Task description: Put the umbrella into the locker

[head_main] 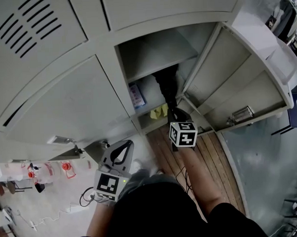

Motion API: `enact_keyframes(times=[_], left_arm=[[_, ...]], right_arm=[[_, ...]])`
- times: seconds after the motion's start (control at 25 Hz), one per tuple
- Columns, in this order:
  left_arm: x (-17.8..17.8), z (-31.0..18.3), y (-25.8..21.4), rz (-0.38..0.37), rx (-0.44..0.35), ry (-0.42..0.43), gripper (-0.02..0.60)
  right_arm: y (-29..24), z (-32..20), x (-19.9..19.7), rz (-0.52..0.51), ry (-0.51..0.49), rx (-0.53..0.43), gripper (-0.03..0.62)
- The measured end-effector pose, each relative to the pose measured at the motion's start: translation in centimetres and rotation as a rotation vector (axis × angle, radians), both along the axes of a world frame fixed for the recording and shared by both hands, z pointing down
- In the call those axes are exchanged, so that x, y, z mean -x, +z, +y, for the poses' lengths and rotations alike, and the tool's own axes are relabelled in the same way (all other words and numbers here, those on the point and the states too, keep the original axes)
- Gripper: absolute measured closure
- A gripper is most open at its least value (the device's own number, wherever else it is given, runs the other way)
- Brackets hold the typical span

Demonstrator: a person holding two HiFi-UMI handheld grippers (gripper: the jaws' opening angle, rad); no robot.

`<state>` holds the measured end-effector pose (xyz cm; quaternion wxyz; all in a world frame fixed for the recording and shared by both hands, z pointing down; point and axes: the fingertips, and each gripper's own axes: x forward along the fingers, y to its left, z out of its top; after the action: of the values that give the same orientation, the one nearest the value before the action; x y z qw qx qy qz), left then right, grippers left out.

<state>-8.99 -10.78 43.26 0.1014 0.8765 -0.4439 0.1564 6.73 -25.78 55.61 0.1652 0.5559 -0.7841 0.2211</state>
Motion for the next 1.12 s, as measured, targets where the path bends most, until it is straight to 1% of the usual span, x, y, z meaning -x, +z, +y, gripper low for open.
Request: enact_keyframes(times=[0.2,0.36,0.52,0.64,0.72,0.8,0.88,1.04,1.12], left_arm=[[0.0,-0.1,0.2,0.002,0.006,0.001,0.571],[-0.1,-0.1,0.3,0.001,0.009,0.003,0.571],[-0.1,0.0,0.3,0.002,0.004,-0.001,0.571],[0.3,0.1,0.3,0.004,0.008,-0.017,0.571],[0.7,0.3,0.4,-0.006,0.004,-0.019,0.571],[1.2,0.4,0.7,-0.034,-0.021,-0.001,0.571],[1.5,0.6,0.8,-0.042,-0.027,-0.005,0.571],[2.4,0.8,0.9,-0.061,-0.047,-0.005,0.571],[2.7,0.9,0.9,-0.046,-0.031,-0.026,0.571]], right_arm=[[0.0,0.1,0.6,0.002,-0.013,-0.008,0.522],[0.0,0.5,2.0,0.014,-0.06,-0.019,0.561],[-0.1,0.9,4.6,0.019,-0.144,-0.03,0.594],[-0.3,1.0,7.2,0.025,-0.219,-0.037,0.595],[-0.7,1.0,8.9,0.028,-0.255,-0.06,0.595],[-1.8,0.4,10.2,0.035,-0.269,-0.108,0.595],[-3.0,-0.8,11.0,0.033,-0.268,-0.138,0.595],[-4.1,-1.7,11.4,0.015,-0.292,-0.142,0.595],[-4.1,-0.8,11.3,0.009,-0.304,-0.144,0.595]])
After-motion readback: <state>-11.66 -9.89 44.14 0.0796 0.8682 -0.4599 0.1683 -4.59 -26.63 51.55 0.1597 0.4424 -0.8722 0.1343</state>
